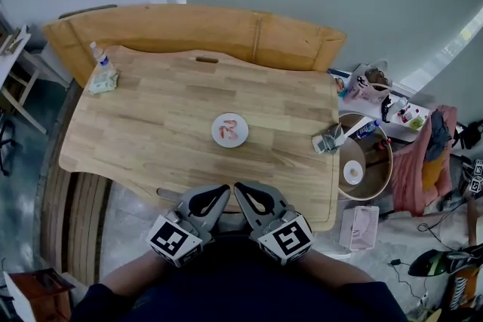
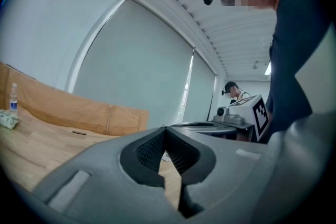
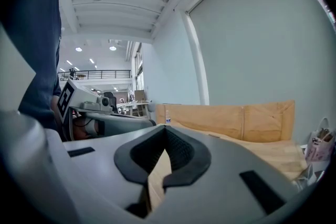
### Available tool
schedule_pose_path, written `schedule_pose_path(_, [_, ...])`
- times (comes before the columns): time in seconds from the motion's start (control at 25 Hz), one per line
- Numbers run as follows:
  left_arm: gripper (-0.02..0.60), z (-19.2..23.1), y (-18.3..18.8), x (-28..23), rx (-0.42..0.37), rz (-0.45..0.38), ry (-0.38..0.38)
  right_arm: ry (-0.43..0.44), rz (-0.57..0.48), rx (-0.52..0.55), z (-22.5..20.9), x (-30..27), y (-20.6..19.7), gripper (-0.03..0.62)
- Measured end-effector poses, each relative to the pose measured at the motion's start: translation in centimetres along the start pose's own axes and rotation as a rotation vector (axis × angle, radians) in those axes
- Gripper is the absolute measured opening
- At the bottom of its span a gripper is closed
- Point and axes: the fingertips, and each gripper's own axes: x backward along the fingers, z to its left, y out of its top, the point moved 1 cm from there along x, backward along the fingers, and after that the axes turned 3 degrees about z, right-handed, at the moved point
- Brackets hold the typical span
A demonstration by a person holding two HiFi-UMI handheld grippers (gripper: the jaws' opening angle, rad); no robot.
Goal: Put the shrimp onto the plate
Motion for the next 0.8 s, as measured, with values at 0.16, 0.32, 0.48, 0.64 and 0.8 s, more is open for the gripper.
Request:
schedule_pose_path(0.16, [0.003, -0.03, -0.03, -0.05, -0.005, -0.006, 0.006, 0.012, 0.002, 0.001, 0.13, 0.14, -0.11, 0.009])
schedule_pose_path(0.32, [0.003, -0.19, 0.01, -0.13, -0.006, -0.008, 0.010, 0.013, 0.003, -0.005, 0.04, 0.30, -0.14, 0.009])
schedule_pose_path(0.48, [0.003, -0.31, -0.02, -0.19, 0.002, -0.006, 0.014, 0.017, 0.005, -0.004, -0.05, 0.37, -0.28, 0.009])
schedule_pose_path(0.64, [0.003, -0.28, -0.03, -0.15, 0.002, -0.009, 0.013, 0.019, 0.007, -0.004, 0.05, 0.26, -0.45, 0.009])
schedule_pose_path(0.8, [0.003, -0.27, 0.01, -0.17, -0.005, -0.019, 0.004, 0.017, 0.004, -0.002, -0.01, 0.16, -0.33, 0.009])
